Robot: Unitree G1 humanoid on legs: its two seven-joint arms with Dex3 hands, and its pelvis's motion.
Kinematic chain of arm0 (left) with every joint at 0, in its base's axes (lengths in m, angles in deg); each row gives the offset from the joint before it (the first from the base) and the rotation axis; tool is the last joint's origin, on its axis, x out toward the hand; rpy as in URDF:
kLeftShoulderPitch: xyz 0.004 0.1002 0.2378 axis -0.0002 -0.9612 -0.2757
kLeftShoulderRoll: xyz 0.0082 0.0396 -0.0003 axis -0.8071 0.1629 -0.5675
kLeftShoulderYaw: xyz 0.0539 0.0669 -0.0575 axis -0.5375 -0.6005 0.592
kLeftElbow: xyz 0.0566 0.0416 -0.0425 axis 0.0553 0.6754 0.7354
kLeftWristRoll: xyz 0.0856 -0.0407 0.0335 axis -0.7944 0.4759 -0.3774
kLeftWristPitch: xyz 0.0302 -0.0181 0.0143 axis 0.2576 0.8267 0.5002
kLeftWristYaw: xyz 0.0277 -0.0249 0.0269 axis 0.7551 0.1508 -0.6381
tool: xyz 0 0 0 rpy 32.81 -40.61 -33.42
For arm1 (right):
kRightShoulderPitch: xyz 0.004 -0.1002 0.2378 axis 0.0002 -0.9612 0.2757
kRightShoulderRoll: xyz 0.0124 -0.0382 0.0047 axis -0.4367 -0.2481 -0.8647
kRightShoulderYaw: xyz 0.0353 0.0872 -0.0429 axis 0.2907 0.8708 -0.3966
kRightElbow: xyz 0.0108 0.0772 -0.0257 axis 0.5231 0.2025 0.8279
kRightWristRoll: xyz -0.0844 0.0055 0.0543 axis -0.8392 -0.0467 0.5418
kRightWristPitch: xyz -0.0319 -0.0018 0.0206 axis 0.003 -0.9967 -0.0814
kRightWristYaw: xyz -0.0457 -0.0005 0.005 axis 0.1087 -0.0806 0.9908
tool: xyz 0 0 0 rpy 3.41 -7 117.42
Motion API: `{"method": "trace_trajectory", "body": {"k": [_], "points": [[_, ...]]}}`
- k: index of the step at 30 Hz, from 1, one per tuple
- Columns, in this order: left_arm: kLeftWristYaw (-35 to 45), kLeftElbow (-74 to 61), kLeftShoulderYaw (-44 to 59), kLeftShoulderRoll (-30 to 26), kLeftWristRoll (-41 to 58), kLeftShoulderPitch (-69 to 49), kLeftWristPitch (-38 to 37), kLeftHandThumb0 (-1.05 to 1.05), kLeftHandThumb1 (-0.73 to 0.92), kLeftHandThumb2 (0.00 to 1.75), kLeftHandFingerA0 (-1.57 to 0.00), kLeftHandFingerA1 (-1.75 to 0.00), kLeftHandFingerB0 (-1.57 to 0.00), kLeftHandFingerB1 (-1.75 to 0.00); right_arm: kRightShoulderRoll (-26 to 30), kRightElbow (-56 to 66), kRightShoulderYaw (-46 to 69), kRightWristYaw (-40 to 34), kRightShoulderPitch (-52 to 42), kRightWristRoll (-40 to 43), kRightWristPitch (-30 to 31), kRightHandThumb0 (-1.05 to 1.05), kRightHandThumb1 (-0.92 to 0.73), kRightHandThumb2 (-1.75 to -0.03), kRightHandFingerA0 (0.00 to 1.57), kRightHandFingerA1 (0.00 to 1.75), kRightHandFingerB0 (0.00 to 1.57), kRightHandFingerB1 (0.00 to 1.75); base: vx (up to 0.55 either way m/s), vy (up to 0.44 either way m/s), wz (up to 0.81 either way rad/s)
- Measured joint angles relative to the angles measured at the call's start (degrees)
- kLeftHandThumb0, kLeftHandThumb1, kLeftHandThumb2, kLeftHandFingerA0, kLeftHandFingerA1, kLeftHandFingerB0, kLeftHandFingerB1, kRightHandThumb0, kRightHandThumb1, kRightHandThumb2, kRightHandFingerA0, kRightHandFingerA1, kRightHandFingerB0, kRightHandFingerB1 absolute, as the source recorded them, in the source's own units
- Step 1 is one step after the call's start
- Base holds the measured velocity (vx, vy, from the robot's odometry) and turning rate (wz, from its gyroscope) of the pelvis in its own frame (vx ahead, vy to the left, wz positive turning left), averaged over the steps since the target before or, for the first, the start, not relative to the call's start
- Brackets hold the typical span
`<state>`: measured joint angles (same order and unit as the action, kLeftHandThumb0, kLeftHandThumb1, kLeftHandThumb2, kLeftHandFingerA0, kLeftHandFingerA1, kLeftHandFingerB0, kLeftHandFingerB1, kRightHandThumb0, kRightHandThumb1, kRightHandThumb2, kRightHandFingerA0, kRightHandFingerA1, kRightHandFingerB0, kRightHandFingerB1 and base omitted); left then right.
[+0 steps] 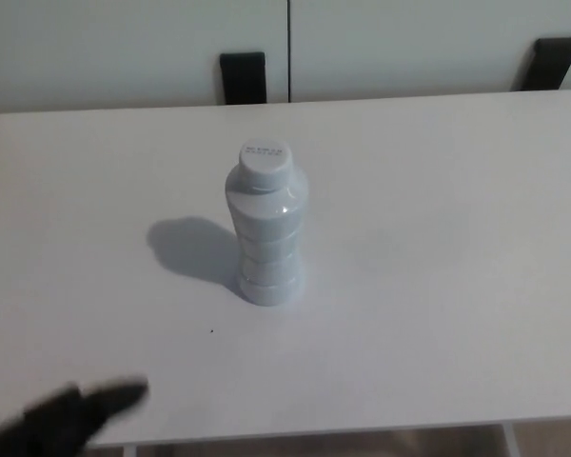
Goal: The robot picks up a bottle from a person using its left hand and walk towards the table in frontand put the bottle on the table.
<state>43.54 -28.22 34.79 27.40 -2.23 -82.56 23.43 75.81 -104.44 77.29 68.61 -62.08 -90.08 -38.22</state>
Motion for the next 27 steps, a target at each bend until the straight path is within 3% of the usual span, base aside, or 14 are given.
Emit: {"method": "trace_trajectory", "body": {"k": [2,3,7,8,9,10,11,20,21,22,23,25,26,27], "points": [[2.0,0.53,0.07,-0.02,0.94,-3.06,-0.94,-0.43,0.46,0.54,-0.75,-0.49,-0.68,-0.43,-0.02,-0.02,-0.04,0.0,-0.02,0.0,0.0,-0.42,-0.71,-0.61,0.61,0.47,0.49,0.4,0.0,0.0,0.0],[3.18,1.05,0.09,-0.04,1.41,-4.65,-1.55,-0.46,0.48,0.56,-0.79,-0.5,-0.69,-0.43,-0.04,-0.04,-0.06,0.0,-0.02,0.0,0.0,-0.41,-0.71,-0.61,0.61,0.48,0.49,0.4,0.0,0.0,0.0],[7.16,3.9,0.12,-0.81,2.2,-8.87,-4.11,-0.47,0.43,0.57,-0.7,-0.5,-0.64,-0.44,-0.07,-0.08,-0.1,0.0,-0.05,0.0,0.0,-0.42,-0.71,-0.61,0.61,0.49,0.5,0.41,0.0,0.0,0.0],[8.15,4.9,0.14,-1.15,2.31,-9.64,-4.72,-0.45,0.5,0.55,-0.66,-0.47,-0.65,-0.42,-0.07,-0.09,-0.12,0.0,-0.07,0.0,0.0,-0.41,-0.72,-0.61,0.61,0.48,0.49,0.4,0.0,0.0,0.0],[9.17,6.04,0.14,-1.67,2.43,-10.29,-5.3,-0.42,0.42,0.83,-0.64,-0.65,-0.48,-0.55,-0.07,-0.09,-0.14,0.0,-0.09,0.0,0.0,-0.41,-0.71,-0.61,0.61,0.47,0.49,0.4,0.0,0.0,0.0],[9.9,6.95,0.14,-2.15,2.52,-10.7,-5.74,-0.42,0.42,0.83,-0.64,-0.65,-0.48,-0.55,-0.07,-0.1,-0.16,0.0,-0.1,-0.01,0.0,-0.41,-0.71,-0.61,0.61,0.47,0.49,0.4,0.0,0.0,0.0],[11.17,8.52,0.14,-3.0,2.64,-11.29,-6.41,-0.48,0.53,0.58,-0.7,-0.51,-0.59,-0.44,-0.07,-0.12,-0.19,0.0,-0.13,-0.01,0.0,-0.42,-0.71,-0.61,0.63,0.47,0.51,0.41,0.0,0.0,0.0],[12.13,29.34,-2.61,-6.06,-0.41,-1.83,-10.31,-0.52,0.63,0.59,-0.66,-0.49,-0.46,-0.4,-0.27,-0.32,-0.52,0.0,-1.12,-0.02,0.01,-0.41,-0.72,-0.61,0.59,0.46,0.47,0.39,0.0,0.0,0.0],[11.36,31.59,-2.99,-6.03,-0.98,0.13,-10.32,-0.47,0.63,0.59,-0.57,-0.49,-0.55,-0.47,-0.32,-0.32,-0.57,0.0,-1.22,-0.02,0.01,-0.41,-0.71,-0.61,0.61,0.47,0.48,0.4,0.0,0.0,0.0],[10.54,33.86,-3.34,-5.94,-1.55,2.13,-10.3,-0.53,0.53,0.9,-0.3,-0.54,-0.44,-0.59,-0.36,-0.33,-0.61,0.0,-1.3,-0.01,0.01,-0.41,-0.72,-0.61,0.61,0.47,0.48,0.4,0.0,0.0,0.0],[9.89,35.62,-3.55,-5.75,-1.84,3.73,-10.25,-0.65,0.6,0.92,-0.35,-0.56,-0.32,-0.51,-0.39,-0.33,-0.65,0.0,-1.35,-0.01,0.01,-0.41,-0.71,-0.61,0.63,0.47,0.5,0.4,0.0,0.0,0.0],[8.03,40.27,-4.0,-5.2,-2.58,7.83,-10.23,-0.66,0.63,0.95,-0.28,-0.54,-0.27,-0.5,-0.5,-0.31,-0.78,0.0,-1.38,-0.02,0.01,-0.41,-0.72,-0.61,0.63,0.48,0.49,0.4,0.0,0.0,0.0],[6.75,43.42,-4.35,-5.02,-3.17,10.35,-10.22,-0.63,0.83,0.65,-0.31,-0.42,-0.3,-0.37,-0.59,-0.31,-0.87,-0.01,-1.38,-0.02,0.01,-0.41,-0.72,-0.61,0.62,0.47,0.48,0.4,0.0,0.0,0.0],[5.45,46.68,-4.64,-4.9,-3.59,12.8,-10.22,-0.63,0.83,0.65,-0.31,-0.42,-0.3,-0.37,-0.67,-0.3,-0.93,-0.01,-1.39,-0.02,0.01,-0.41,-0.72,-0.61,0.62,0.47,0.48,0.4,0.0,0.0,0.0]]}}
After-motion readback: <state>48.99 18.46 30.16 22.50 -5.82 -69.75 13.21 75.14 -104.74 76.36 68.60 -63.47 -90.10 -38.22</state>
